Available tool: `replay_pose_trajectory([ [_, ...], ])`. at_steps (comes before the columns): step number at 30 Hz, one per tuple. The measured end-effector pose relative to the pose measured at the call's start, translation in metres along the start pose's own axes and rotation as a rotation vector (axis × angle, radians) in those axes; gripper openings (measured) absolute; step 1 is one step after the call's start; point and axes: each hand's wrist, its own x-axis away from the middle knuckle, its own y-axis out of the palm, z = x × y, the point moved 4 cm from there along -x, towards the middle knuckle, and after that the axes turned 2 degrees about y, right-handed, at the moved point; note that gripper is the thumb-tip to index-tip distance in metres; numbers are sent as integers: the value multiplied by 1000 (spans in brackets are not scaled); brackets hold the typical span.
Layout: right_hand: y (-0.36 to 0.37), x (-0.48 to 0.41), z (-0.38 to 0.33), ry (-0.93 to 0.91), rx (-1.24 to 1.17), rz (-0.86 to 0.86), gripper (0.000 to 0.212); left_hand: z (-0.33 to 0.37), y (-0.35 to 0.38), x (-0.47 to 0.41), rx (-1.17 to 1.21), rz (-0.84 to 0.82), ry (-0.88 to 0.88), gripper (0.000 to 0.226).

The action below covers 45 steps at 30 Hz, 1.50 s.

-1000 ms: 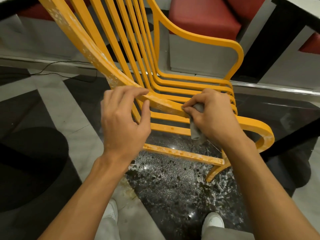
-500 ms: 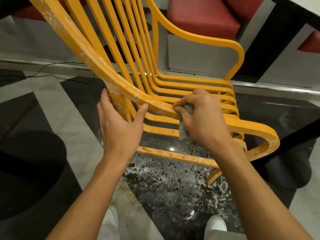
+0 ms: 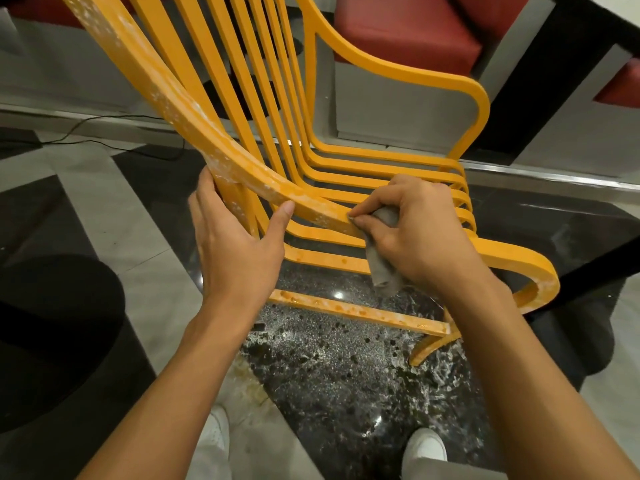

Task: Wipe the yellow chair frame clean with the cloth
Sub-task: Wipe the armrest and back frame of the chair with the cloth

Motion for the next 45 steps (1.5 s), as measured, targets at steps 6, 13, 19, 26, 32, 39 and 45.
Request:
replay_pose_trajectory([
  [6,10,4,-11,-47,-6,57,7,-3,0,-3,4,-2,22,98],
  [13,3,2,-4,16,40,73,6,-3,0,-4,6,-7,27,98],
  [19,-1,0,0,14,-27,-42,7,-3,-1,-4,5,-16,20,98],
  [26,14,0,-13,-47,-48,33,8,-4,-2,-6,-7,-17,23,98],
  [32,9,-2,-11,27,5,61,6,1,-2,-6,-3,-24,21,98],
  [39,7,-2,-13,29,-11,49,6,2,-2,-7,-7,-16,17,99],
  [45,4,0,-13,27,8,-6,13,0,-2,-7,-3,-19,19,99],
])
